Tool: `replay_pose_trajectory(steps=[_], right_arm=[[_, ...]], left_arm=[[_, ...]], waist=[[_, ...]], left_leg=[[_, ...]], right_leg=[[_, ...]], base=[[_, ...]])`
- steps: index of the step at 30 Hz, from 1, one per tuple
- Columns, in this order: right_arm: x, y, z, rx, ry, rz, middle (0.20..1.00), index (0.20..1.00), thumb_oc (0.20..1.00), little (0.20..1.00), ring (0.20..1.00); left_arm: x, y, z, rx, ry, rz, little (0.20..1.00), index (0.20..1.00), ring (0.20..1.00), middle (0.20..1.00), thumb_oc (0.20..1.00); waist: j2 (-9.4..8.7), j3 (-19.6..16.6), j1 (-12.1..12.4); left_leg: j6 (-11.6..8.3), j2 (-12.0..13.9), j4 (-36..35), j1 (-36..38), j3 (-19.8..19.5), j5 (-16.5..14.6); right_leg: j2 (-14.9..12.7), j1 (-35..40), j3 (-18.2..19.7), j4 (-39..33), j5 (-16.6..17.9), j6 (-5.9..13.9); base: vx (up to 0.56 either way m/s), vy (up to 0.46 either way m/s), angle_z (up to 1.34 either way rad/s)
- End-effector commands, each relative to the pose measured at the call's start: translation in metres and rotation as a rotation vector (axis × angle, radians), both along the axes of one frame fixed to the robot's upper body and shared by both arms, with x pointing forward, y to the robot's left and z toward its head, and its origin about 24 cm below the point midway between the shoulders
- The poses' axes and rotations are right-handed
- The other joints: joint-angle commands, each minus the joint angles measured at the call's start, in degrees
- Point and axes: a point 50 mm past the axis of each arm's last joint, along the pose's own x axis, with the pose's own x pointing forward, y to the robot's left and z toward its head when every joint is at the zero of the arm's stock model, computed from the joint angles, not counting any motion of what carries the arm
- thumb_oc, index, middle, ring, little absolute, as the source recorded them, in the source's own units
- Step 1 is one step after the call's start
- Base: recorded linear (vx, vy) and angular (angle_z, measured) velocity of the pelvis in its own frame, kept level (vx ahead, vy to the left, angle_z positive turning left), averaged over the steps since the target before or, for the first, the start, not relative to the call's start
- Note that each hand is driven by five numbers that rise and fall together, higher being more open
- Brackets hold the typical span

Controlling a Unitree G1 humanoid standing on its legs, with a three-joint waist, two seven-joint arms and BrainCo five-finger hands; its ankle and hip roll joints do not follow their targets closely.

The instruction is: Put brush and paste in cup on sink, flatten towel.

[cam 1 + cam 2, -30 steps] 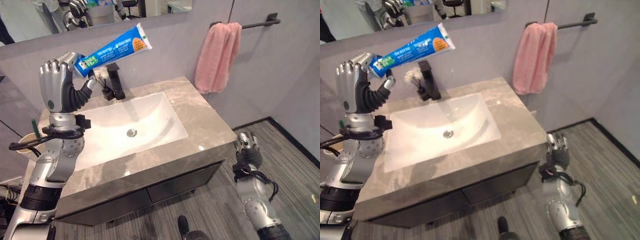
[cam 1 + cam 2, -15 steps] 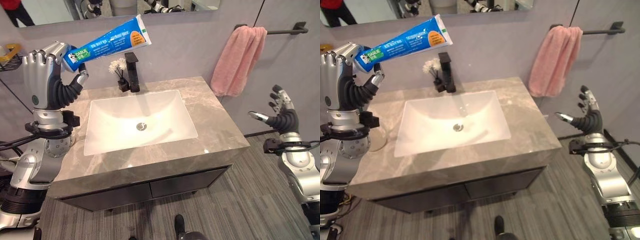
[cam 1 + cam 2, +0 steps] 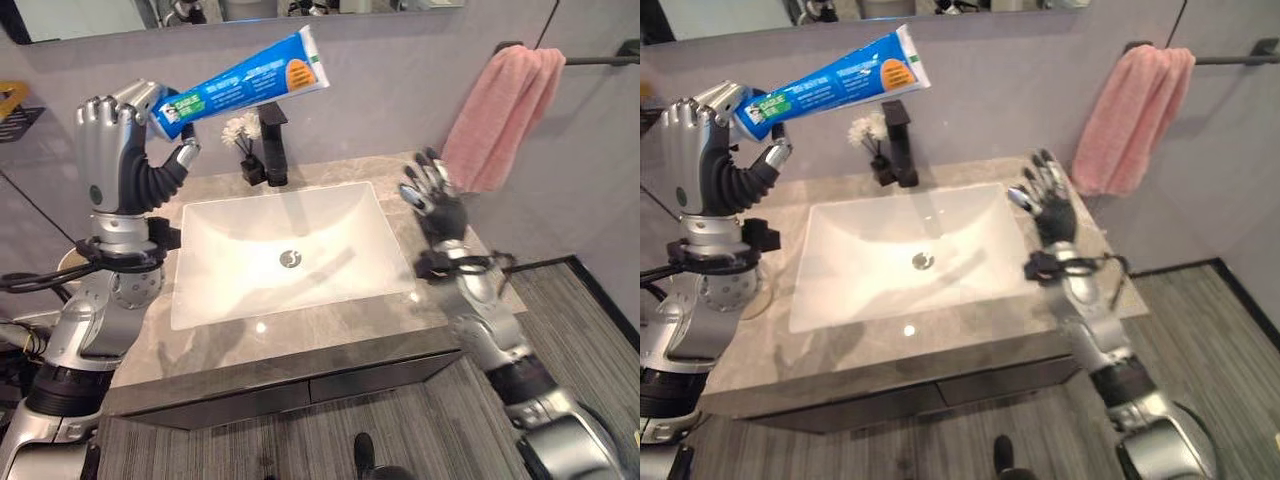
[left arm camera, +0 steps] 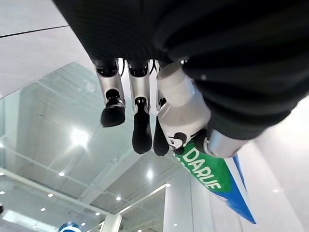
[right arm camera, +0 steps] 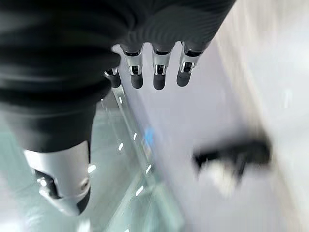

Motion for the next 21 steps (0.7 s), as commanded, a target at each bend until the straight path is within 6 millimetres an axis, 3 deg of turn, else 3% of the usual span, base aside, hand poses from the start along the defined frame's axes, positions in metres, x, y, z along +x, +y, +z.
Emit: replay_pose_trajectory(steps=[1, 10, 16, 21], right_arm=[[-0.001, 0.018, 0.052, 0.15, -0.202, 0.12, 1.0, 1.0, 1.0, 1.0, 1.0], [-0.009, 0.051, 0.091, 0.291, -0.353, 0.22, 1.0, 1.0, 1.0, 1.0, 1.0], [-0.018, 0.072, 0.115, 0.24, -0.451, 0.292, 1.0, 1.0, 1.0, 1.0, 1.0], [-0.021, 0.082, 0.122, 0.211, -0.47, 0.324, 1.0, 1.0, 1.0, 1.0, 1.0]], left_arm=[[-0.006, -0.011, 0.035, -0.031, -0.17, -0.083, 0.2, 0.2, 0.2, 0.2, 0.2], [-0.001, -0.025, 0.033, -0.044, -0.197, -0.133, 0.2, 0.2, 0.2, 0.2, 0.2], [-0.001, -0.037, 0.036, -0.054, -0.216, -0.205, 0.2, 0.2, 0.2, 0.2, 0.2], [-0.001, -0.039, 0.033, -0.063, -0.207, -0.224, 0.2, 0.2, 0.2, 0.2, 0.2]], waist=[[-1.17, -1.03, 0.9], [-1.1, -1.22, 2.21], [-1.59, -1.58, 2.82], [-1.91, -1.71, 3.02]], left_leg=[[0.58, -2.86, 0.28, 3.45, 0.36, -2.79], [0.54, -2.87, 0.28, 2.86, -1.09, -2.43], [0.56, -2.93, 0.28, 2.33, -1.93, -2.23], [0.57, -2.91, 0.28, 2.56, -1.94, -2.34]], right_leg=[[-2.73, 3.19, 1.23, -0.1, -2.9, 4.81], [-2.92, 3.53, -0.07, -0.1, -3.3, 4.65], [-2.88, 3.47, -0.46, -0.1, -3.29, 4.51], [-2.76, 3.74, -0.41, -0.1, -3.43, 4.43]], base=[[0.01, -0.016, 0.1], [0.01, -0.008, 0.08], [0.01, -0.007, 0.05], [0.01, -0.001, 0.06]])
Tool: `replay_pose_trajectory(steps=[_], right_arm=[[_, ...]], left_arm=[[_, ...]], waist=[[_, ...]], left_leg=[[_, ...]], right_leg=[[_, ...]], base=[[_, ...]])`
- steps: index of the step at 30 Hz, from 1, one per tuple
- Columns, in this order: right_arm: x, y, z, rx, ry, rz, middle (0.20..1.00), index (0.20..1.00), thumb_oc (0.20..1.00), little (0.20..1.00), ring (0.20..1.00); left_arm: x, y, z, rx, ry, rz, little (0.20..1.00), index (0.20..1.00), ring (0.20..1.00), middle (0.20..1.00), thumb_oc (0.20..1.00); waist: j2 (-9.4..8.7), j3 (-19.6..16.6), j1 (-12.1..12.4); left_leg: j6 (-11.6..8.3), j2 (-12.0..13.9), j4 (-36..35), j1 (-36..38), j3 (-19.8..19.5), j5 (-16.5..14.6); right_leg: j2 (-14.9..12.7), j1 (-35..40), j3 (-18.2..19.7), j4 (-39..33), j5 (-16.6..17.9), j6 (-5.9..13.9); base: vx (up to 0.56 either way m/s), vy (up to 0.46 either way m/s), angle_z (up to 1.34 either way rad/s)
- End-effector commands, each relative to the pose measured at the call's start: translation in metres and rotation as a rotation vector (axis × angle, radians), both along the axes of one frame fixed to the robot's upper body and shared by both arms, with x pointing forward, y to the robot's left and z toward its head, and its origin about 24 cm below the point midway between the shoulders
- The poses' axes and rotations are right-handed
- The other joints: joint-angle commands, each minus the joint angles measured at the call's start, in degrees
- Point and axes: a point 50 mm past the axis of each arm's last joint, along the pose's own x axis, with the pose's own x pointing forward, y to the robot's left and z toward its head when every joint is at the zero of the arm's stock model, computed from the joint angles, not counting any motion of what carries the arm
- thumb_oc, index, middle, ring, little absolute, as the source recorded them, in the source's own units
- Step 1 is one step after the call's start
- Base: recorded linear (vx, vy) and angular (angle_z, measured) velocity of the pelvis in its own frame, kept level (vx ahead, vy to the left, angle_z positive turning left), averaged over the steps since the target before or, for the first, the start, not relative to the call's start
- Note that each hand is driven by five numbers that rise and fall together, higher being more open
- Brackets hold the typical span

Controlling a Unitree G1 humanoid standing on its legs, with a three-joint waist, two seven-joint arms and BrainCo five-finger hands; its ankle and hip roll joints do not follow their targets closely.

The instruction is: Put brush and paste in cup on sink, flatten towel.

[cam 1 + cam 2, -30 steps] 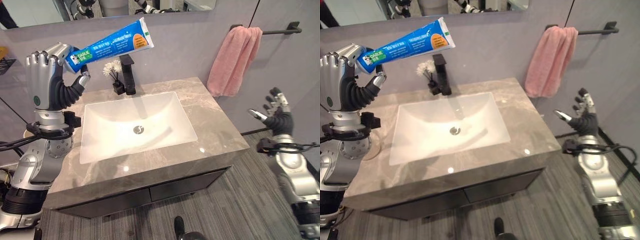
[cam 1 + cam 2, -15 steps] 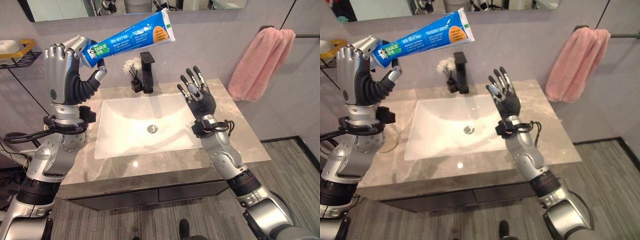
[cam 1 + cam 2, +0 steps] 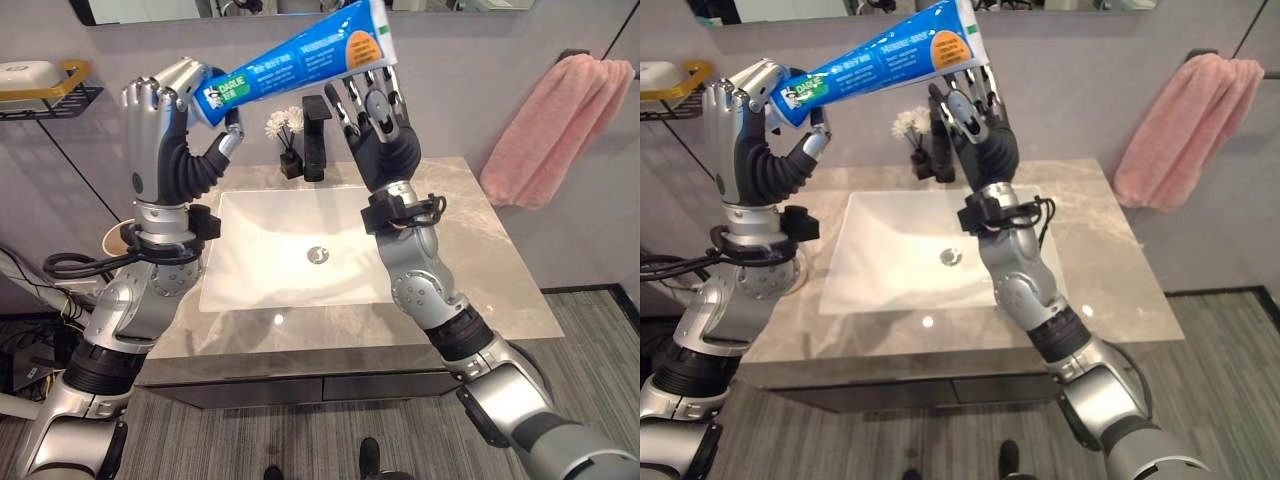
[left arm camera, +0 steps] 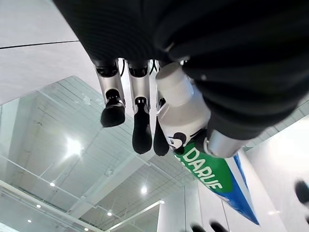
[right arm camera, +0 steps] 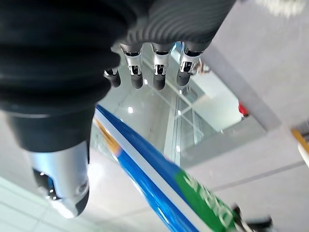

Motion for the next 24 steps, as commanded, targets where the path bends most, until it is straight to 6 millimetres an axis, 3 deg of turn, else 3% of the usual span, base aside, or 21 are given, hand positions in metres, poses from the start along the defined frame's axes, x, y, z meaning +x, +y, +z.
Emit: replay_pose_trajectory(steps=[1, 24], right_arm=[[-0.012, 0.015, 0.041, 0.035, -0.178, 0.047, 1.0, 1.0, 1.0, 1.0, 1.0], [-0.009, 0.008, 0.042, 0.037, -0.166, -0.011, 1.0, 1.0, 1.0, 1.0, 1.0]], left_arm=[[-0.005, -0.008, 0.03, -0.021, -0.138, -0.074, 0.2, 0.2, 0.2, 0.2, 0.2], [-0.012, -0.004, -0.008, -0.077, 0.058, -0.171, 0.2, 0.2, 0.2, 0.2, 0.2]], waist=[[-2.04, -1.67, 0.24], [-2.76, -1.59, 0.99]], left_leg=[[1.09, -3.29, 0.25, 4.19, 1.07, -2.68], [1.25, -3.18, 0.25, 4.5, 0.38, -2.73]], right_leg=[[-2.7, 3.73, 2.39, -0.11, -2.78, 4.64], [-2.76, 4.69, 1.93, -0.11, -2.98, 4.33]], base=[[0.0, 0.0, 0.0], [0.0, 0.0, 0.0]])
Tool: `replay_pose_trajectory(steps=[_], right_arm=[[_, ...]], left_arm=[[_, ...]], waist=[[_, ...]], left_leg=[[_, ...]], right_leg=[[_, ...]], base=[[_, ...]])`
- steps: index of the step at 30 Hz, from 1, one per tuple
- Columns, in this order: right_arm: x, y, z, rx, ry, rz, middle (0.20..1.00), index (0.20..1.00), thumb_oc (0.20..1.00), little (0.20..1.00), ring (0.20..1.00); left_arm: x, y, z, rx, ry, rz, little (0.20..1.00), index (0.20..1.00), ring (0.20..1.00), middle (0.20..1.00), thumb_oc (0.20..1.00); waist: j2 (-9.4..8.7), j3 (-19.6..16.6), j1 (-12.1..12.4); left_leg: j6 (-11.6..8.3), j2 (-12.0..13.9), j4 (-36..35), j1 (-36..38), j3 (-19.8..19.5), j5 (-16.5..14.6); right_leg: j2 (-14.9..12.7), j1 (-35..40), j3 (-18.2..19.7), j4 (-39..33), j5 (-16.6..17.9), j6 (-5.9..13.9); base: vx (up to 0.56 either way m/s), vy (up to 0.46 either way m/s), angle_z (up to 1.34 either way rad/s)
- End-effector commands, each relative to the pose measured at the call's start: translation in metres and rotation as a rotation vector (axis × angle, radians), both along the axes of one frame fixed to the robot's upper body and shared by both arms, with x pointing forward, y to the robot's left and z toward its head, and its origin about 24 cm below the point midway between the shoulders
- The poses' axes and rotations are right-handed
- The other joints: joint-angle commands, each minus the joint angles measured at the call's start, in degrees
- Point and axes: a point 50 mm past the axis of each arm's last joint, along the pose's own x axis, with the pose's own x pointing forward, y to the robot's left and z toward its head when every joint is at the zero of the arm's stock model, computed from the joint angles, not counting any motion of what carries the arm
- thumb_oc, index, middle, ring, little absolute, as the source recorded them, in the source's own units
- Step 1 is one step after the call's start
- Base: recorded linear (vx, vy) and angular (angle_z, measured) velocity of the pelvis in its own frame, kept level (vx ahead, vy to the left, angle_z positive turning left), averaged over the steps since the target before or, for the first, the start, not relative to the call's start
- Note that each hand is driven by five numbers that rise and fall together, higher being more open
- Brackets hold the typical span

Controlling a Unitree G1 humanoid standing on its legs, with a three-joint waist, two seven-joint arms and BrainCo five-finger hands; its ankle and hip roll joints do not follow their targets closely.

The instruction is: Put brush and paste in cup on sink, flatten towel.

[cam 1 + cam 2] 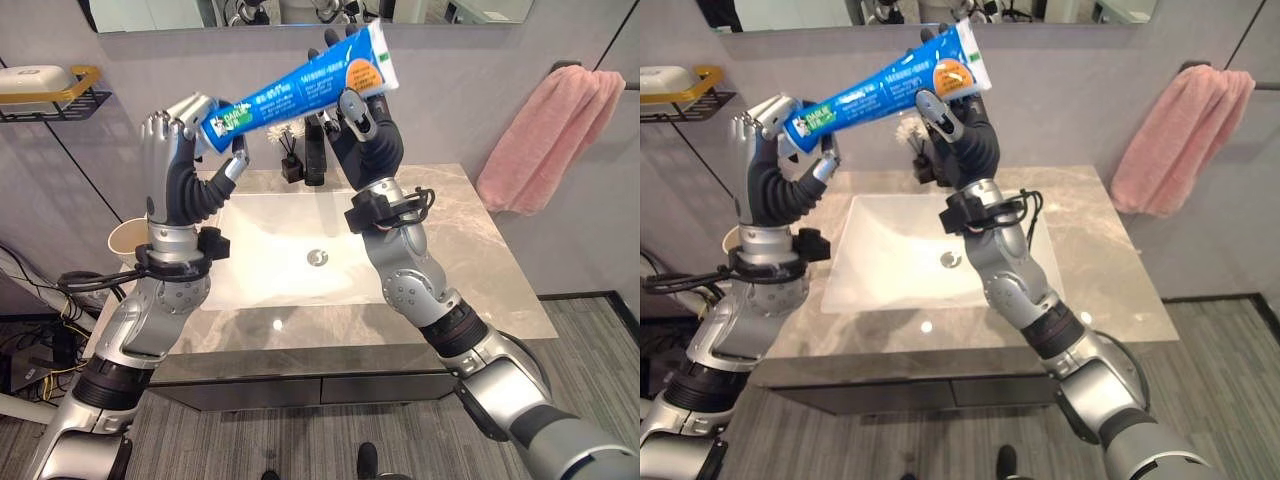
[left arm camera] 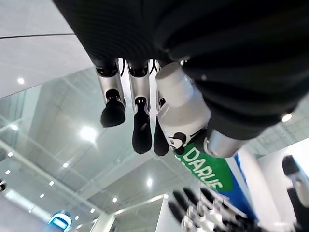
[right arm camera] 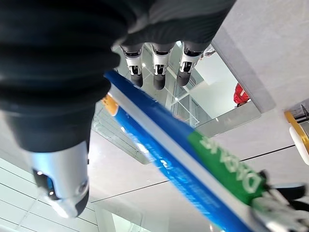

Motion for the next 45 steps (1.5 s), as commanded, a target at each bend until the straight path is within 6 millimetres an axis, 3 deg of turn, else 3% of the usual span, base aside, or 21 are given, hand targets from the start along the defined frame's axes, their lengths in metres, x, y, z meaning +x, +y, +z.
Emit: replay_pose_trajectory(steps=[1, 10, 11, 13, 15, 29, 30, 31, 41, 45], right_arm=[[-0.007, 0.004, 0.041, 0.059, -0.15, -0.009, 1.0, 1.0, 1.0, 1.0, 1.0], [-0.004, 0.009, 0.029, 0.051, -0.095, 0.01, 1.0, 1.0, 1.0, 1.0, 1.0], [-0.004, 0.009, 0.028, 0.052, -0.092, 0.01, 0.624, 0.624, 0.624, 0.624, 0.624], [-0.004, 0.009, 0.025, 0.053, -0.082, 0.01, 0.507, 0.507, 0.507, 0.507, 0.507], [-0.004, 0.009, 0.023, 0.054, -0.073, 0.015, 0.2, 0.2, 0.2, 0.2, 0.2], [-0.003, 0.008, 0.009, 0.077, -0.018, 0.018, 0.2, 0.2, 0.2, 0.2, 0.2], [-0.003, 0.006, 0.008, 0.086, -0.014, 0.009, 0.2, 0.2, 0.2, 0.2, 0.2], [-0.003, 0.004, 0.008, 0.1, -0.01, -0.002, 0.2, 0.2, 0.2, 0.2, 0.2], [-0.002, -0.011, 0.003, 0.302, 0.077, -0.09, 0.2, 0.2, 0.2, 0.2, 0.2], [-0.001, -0.021, 0.007, 0.335, 0.072, -0.142, 0.2, 0.2, 0.2, 0.2, 0.2]], left_arm=[[-0.01, -0.006, 0.02, -0.009, -0.09, -0.087, 0.2, 0.2, 0.2, 0.2, 0.2], [-0.008, -0.008, 0.013, -0.031, -0.033, -0.122, 0.2, 0.2, 0.2, 0.2, 0.2], [-0.007, -0.009, 0.013, -0.034, -0.027, -0.127, 0.2, 0.2, 0.2, 0.2, 0.2], [-0.007, -0.011, 0.011, -0.033, -0.018, -0.134, 0.2, 0.2, 0.2, 0.2, 0.2], [-0.007, -0.013, 0.009, -0.035, -0.008, -0.146, 0.2, 0.2, 0.2, 0.2, 0.2], [0.0, -0.032, 0.005, -0.041, 0.039, -0.222, 0.219, 0.219, 0.219, 0.219, 0.219], [0.0, -0.032, 0.004, -0.046, 0.042, -0.218, 0.736, 0.736, 0.736, 0.736, 0.736], [0.0, -0.031, 0.003, -0.054, 0.047, -0.216, 1.0, 1.0, 1.0, 1.0, 1.0], [-0.014, -0.011, -0.006, -0.127, 0.034, -0.141, 1.0, 1.0, 1.0, 1.0, 1.0], [-0.029, 0.006, -0.008, -0.134, 0.009, -0.101, 1.0, 1.0, 1.0, 1.0, 1.0]], waist=[[-2.18, -1.18, 0.9], [-2.1, -0.94, 0.73], [-2.08, -0.9, 0.7], [-2.08, -0.82, 0.62], [-2.05, -0.74, 0.54], [-1.93, -0.83, -0.39], [-1.95, -0.84, -0.42], [-1.97, -0.88, -0.39], [-1.83, -0.66, 1.04], [-1.83, -0.02, 3.11]], left_leg=[[1.42, -3.46, 0.25, 3.71, 0.4, -2.9], [1.46, -3.39, 0.25, 3.91, 0.24, -2.84], [1.45, -3.37, 0.25, 3.92, 0.24, -2.8], [1.48, -3.39, 0.25, 3.92, 0.21, -2.79], [1.47, -3.35, 0.25, 4.0, 0.23, -2.8], [1.45, -2.91, 0.25, 4.78, -0.03, -2.89], [1.43, -2.91, 0.25, 4.84, -0.11, -2.89], [1.42, -2.86, 0.25, 4.91, -0.22, -2.89], [1.32, -2.77, 0.25, 4.57, -2.21, -2.52], [1.18, -2.95, 0.25, 3.46, -3.91, -1.91]], right_leg=[[-2.98, 3.92, 1.99, -0.11, -3.02, 4.32], [-2.95, 4.08, 1.93, -0.11, -3.09, 4.12], [-2.95, 4.09, 1.97, -0.11, -3.09, 4.12], [-2.91, 4.14, 2.01, -0.11, -3.1, 4.1], [-2.89, 4.17, 1.99, -0.11, -3.14, 4.09], [-2.55, 5.41, 1.55, -0.11, -3.87, 3.5], [-2.5, 5.54, 1.47, -0.11, -3.94, 3.43], [-2.47, 5.69, 1.35, -0.11, -4.01, 3.36], [-2.43, 6.75, -0.67, -0.11, -4.75, 2.91], [-2.91, 6.81, -2.19, -0.11, -4.76, 2.88]], base=[[0.0, 0.0, 0.0], [0.0, 0.0, 0.0], [0.0, 0.0, 0.0], [0.0, 0.0, 0.0], [0.0, 0.0, 0.0], [0.0, -0.001, 0.01], [0.01, -0.017, 0.15], [0.01, -0.023, 0.17], [0.0, -0.006, 0.07], [-0.02, -0.006, 0.21]])
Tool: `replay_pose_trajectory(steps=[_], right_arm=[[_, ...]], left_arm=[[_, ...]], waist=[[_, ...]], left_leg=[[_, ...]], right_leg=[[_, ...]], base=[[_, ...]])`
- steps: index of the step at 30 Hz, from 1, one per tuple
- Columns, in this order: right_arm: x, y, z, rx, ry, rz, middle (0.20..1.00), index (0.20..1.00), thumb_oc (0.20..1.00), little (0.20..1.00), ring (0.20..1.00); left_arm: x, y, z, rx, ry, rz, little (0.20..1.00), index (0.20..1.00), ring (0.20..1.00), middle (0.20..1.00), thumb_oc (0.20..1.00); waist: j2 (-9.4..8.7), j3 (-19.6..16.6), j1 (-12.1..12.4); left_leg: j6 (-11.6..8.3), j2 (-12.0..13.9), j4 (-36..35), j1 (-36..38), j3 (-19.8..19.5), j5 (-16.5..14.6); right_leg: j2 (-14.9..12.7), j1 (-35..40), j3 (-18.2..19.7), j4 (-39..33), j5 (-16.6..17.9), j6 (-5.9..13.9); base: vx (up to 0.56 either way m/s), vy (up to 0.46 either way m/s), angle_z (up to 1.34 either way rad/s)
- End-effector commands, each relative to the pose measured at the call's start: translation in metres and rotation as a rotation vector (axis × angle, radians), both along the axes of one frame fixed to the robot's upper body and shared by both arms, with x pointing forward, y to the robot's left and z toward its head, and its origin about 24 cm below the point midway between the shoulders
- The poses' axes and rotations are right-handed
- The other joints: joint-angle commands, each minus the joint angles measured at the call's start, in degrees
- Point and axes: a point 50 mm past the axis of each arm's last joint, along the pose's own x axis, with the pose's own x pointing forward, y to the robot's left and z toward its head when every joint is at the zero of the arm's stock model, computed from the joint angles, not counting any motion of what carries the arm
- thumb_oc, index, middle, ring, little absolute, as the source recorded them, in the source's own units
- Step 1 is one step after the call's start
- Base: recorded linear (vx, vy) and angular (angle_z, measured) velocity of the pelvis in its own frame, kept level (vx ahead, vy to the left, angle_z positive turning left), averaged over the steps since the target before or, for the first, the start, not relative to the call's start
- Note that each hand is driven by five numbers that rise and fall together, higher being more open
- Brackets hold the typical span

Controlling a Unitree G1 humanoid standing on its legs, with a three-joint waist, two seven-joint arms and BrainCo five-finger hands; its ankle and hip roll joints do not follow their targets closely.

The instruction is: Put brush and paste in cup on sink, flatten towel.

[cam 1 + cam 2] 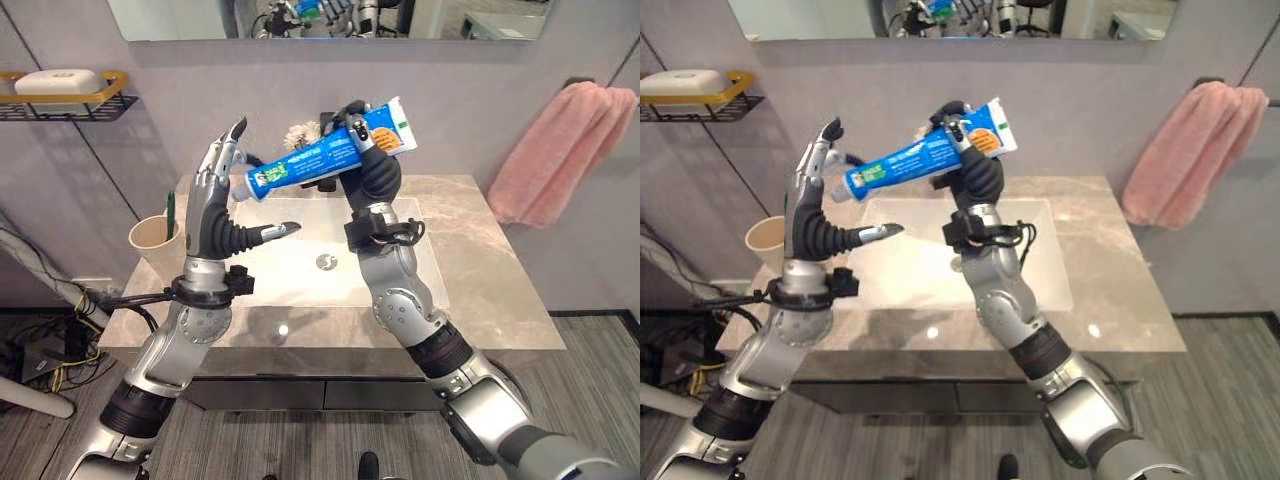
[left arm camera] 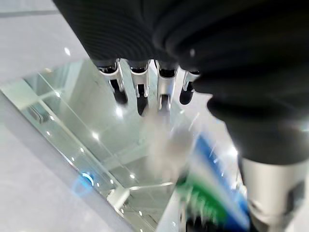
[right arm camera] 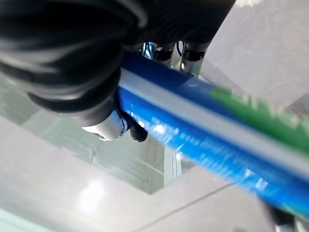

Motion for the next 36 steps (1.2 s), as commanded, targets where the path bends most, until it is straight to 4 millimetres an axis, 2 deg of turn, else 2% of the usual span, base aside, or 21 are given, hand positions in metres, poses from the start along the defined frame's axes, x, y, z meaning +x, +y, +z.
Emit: replay_pose_trajectory(steps=[1, 3, 6, 7, 8, 9, 12, 13, 15, 17, 18, 19, 22, 23, 25, 26, 30, 31, 33, 34, 36], right_arm=[[-0.003, -0.016, 0.04, 0.134, -0.151, -0.085, 0.2, 0.2, 0.2, 0.2, 0.2], [-0.002, -0.017, 0.04, 0.132, -0.149, -0.09, 0.2, 0.2, 0.2, 0.2, 0.2], [0.001, -0.027, 0.043, 0.128, -0.15, -0.137, 0.2, 0.2, 0.2, 0.2, 0.2], [0.001, -0.027, 0.042, 0.128, -0.148, -0.136, 0.2, 0.2, 0.2, 0.2, 0.2], [0.003, -0.036, 0.044, 0.139, -0.147, -0.169, 0.2, 0.2, 0.2, 0.2, 0.2], [0.003, -0.039, 0.044, 0.159, -0.148, -0.174, 0.2, 0.2, 0.2, 0.2, 0.2], [0.002, -0.049, 0.049, 0.183, -0.165, -0.203, 0.2, 0.2, 0.2, 0.2, 0.2], [0.0, -0.054, 0.052, 0.198, -0.184, -0.226, 0.2, 0.2, 0.2, 0.2, 0.2], [0.0, -0.056, 0.053, 0.205, -0.185, -0.234, 0.2, 0.2, 0.2, 0.2, 0.2], [0.0, -0.061, 0.058, 0.206, -0.203, -0.262, 0.2, 0.2, 0.2, 0.2, 0.2], [0.0, -0.063, 0.061, 0.199, -0.213, -0.271, 0.2, 0.2, 0.2, 0.2, 0.2], [0.0, -0.064, 0.061, 0.199, -0.214, -0.274, 0.2, 0.2, 0.2, 0.2, 0.2], [-0.002, -0.067, 0.073, 0.164, -0.273, -0.293, 0.2, 0.2, 0.2, 0.2, 0.2], [-0.002, -0.068, 0.073, 0.164, -0.274, -0.295, 0.2, 0.2, 0.2, 0.2, 0.2], [-0.003, -0.067, 0.077, 0.143, -0.296, -0.294, 0.2, 0.2, 0.2, 0.2, 0.2], [-0.004, -0.065, 0.081, 0.131, -0.314, -0.288, 0.2, 0.2, 0.2, 0.2, 0.2], [-0.004, -0.058, 0.089, 0.111, -0.345, -0.275, 0.2, 0.2, 0.2, 0.2, 0.2], [-0.004, -0.058, 0.09, 0.11, -0.346, -0.276, 0.2, 0.2, 0.2, 0.2, 0.2], [-0.004, -0.057, 0.095, 0.095, -0.365, -0.279, 0.2, 0.2, 0.2, 0.2, 0.2], [-0.004, -0.057, 0.095, 0.094, -0.366, -0.28, 0.2, 0.2, 0.2, 0.2, 0.2], [-0.004, -0.054, 0.102, 0.081, -0.388, -0.281, 0.2, 0.2, 0.2, 0.2, 0.2]], left_arm=[[-0.02, 0.023, 0.023, -0.009, -0.141, 0.031, 1.0, 1.0, 1.0, 1.0, 1.0], [-0.022, 0.029, 0.018, -0.026, -0.116, 0.051, 1.0, 1.0, 1.0, 1.0, 1.0], [-0.029, 0.053, -0.01, -0.129, 0.004, 0.125, 1.0, 1.0, 1.0, 1.0, 1.0], [-0.03, 0.054, -0.01, -0.13, 0.006, 0.125, 1.0, 1.0, 1.0, 1.0, 1.0], [-0.034, 0.073, -0.031, -0.217, 0.073, 0.21, 1.0, 1.0, 1.0, 1.0, 1.0], [-0.036, 0.083, -0.043, -0.234, 0.116, 0.274, 1.0, 1.0, 1.0, 1.0, 1.0], [-0.043, 0.103, -0.064, -0.266, 0.2, 0.384, 1.0, 1.0, 1.0, 1.0, 1.0], [-0.048, 0.114, -0.078, -0.297, 0.255, 0.453, 1.0, 1.0, 1.0, 1.0, 1.0], [-0.049, 0.118, -0.087, -0.322, 0.287, 0.477, 1.0, 1.0, 1.0, 1.0, 1.0], [-0.052, 0.13, -0.119, -0.338, 0.444, 0.551, 1.0, 1.0, 1.0, 1.0, 1.0], [-0.052, 0.132, -0.131, -0.321, 0.514, 0.569, 1.0, 1.0, 1.0, 1.0, 1.0], [-0.051, 0.131, -0.131, -0.321, 0.514, 0.566, 1.0, 1.0, 1.0, 1.0, 1.0], [-0.06, 0.138, -0.179, -0.257, 0.778, 0.617, 1.0, 1.0, 1.0, 1.0, 1.0], [-0.059, 0.138, -0.179, -0.258, 0.777, 0.615, 1.0, 1.0, 1.0, 1.0, 1.0], [-0.069, 0.14, -0.209, -0.229, 0.932, 0.649, 1.0, 1.0, 1.0, 1.0, 1.0], [-0.084, 0.138, -0.238, -0.215, 1.094, 0.667, 1.0, 1.0, 1.0, 1.0, 1.0], [-0.128, 0.133, -0.293, -0.216, 1.415, 0.747, 1.0, 1.0, 1.0, 1.0, 1.0], [-0.127, 0.132, -0.293, -0.217, 1.414, 0.746, 1.0, 1.0, 1.0, 1.0, 1.0], [-0.143, 0.127, -0.308, -0.172, 1.528, 0.751, 1.0, 1.0, 1.0, 1.0, 1.0], [-0.142, 0.127, -0.309, -0.172, 1.528, 0.75, 1.0, 1.0, 1.0, 1.0, 1.0], [-0.161, 0.121, -0.324, -0.094, 1.656, 0.745, 1.0, 1.0, 1.0, 1.0, 1.0]], waist=[[-2.31, 0.16, 2.69], [-2.31, 0.23, 3.16], [-2.43, 0.92, 5.47], [-2.4, 0.8, 5.31], [-2.58, 1.46, 6.91], [-2.65, 1.6, 7.7], [-2.85, 2.11, 9.78], [-3.08, 2.37, 11.29], [-3.18, 2.41, 11.66], [-3.62, 2.65, 13.23], [-3.78, 2.64, 13.56], [-3.78, 2.65, 13.55], [-3.89, 3.07, 14.86], [-3.91, 3.06, 14.81], [-3.87, 3.29, 15.01], [-3.87, 3.48, 15.3], [-3.69, 3.54, 15.38], [-3.7, 3.51, 15.32], [-3.7, 3.72, 15.25], [-3.72, 3.67, 15.2], [-3.72, 3.82, 15.0]], left_leg=[[1.05, -3.19, 0.25, 3.2, 0.44, -2.54], [1.05, -3.26, 0.25, 2.89, 0.0, -2.38], [1.1, -3.48, 0.25, 2.07, -1.3, -1.86], [1.1, -3.5, 0.25, 2.04, -1.39, -1.84], [1.13, -3.76, 0.25, 1.27, -2.28, -1.47], [1.18, -3.85, 0.25, 0.85, -2.83, -1.27], [1.37, -4.28, 0.25, 0.02, -4.32, -0.98], [1.41, -4.39, 0.25, -0.41, -5.1, -0.81], [1.42, -4.49, 0.25, -0.59, -5.6, -0.71], [1.33, -4.62, 0.25, -1.17, -6.85, -0.38], [1.28, -4.7, 0.25, -1.46, -7.32, -0.24], [1.28, -4.73, 0.25, -1.53, -7.47, -0.21], [0.97, -4.88, 0.25, -2.43, -9.6, 0.16], [1.05, -5.0, 0.25, -2.69, -9.71, 0.46], [1.03, -5.13, 0.25, -3.21, -10.47, 0.77], [1.03, -5.12, 0.25, -3.39, -10.86, 0.66], [1.12, -5.27, 0.25, -3.9, -10.9, 0.95], [1.2, -5.38, 0.25, -4.15, -10.97, 1.2], [1.15, -5.27, 0.25, -4.22, -10.91, 1.07], [1.23, -5.39, 0.25, -4.47, -10.99, 1.33], [1.25, -5.43, 0.25, -4.81, -10.9, 1.42]], right_leg=[[-2.78, 4.36, 1.67, -0.1, -3.74, 3.16], [-2.89, 4.34, 1.34, -0.1, -3.76, 3.18], [-3.27, 4.39, 0.17, -0.1, -3.7, 3.14], [-3.29, 4.4, 0.08, -0.1, -3.72, 3.15], [-3.55, 4.27, -0.58, -0.1, -3.73, 3.21], [-3.78, 4.28, -1.27, -0.1, -3.77, 3.27], [-4.1, 4.44, -2.65, -0.1, -3.87, 3.41], [-4.34, 4.62, -3.62, -0.1, -3.98, 3.48], [-4.45, 4.75, -4.16, -0.1, -4.05, 3.52], [-4.67, 5.09, -5.28, -0.1, -4.15, 3.54], [-4.74, 5.22, -5.76, -0.1, -4.21, 3.54], [-4.76, 5.22, -5.91, -0.1, -4.24, 3.55], [-4.9, 5.69, -7.78, -0.1, -4.64, 3.74], [-5.01, 5.5, -7.89, -0.1, -4.4, 3.75], [-5.09, 5.53, -8.65, -0.1, -4.41, 3.83], [-5.09, 5.59, -9.01, -0.1, -4.54, 3.93], [-5.21, 5.18, -9.27, -0.1, -4.35, 4.09], [-5.32, 4.97, -9.34, -0.1, -4.15, 4.11], [-5.23, 4.91, -9.17, -0.1, -4.29, 4.1], [-5.33, 4.7, -9.25, -0.1, -4.09, 4.12], [-5.34, 4.32, -9.15, -0.1, -3.98, 4.1]], base=[[-0.01, -0.001, 0.24], [-0.01, -0.002, 0.19], [-0.01, -0.009, 0.19], [-0.03, -0.013, 0.13], [-0.03, -0.012, 0.25], [-0.04, -0.014, 0.3], [-0.01, -0.009, 0.33], [0.01, -0.01, 0.35], [0.01, -0.008, 0.3], [-0.01, -0.016, 0.33], [-0.02, -0.006, 0.38], [0.0, -0.009, 0.28], [0.01, -0.011, 0.3], [-0.01, 0.013, 0.37], [-0.01, 0.005, 0.26], [0.0, 0.012, 0.12], [0.01, 0.032, 0.08], [-0.01, 0.03, 0.12], [0.0, 0.014, 0.09], [0.01, 0.008, 0.06], [-0.01, 0.012, 0.03]])
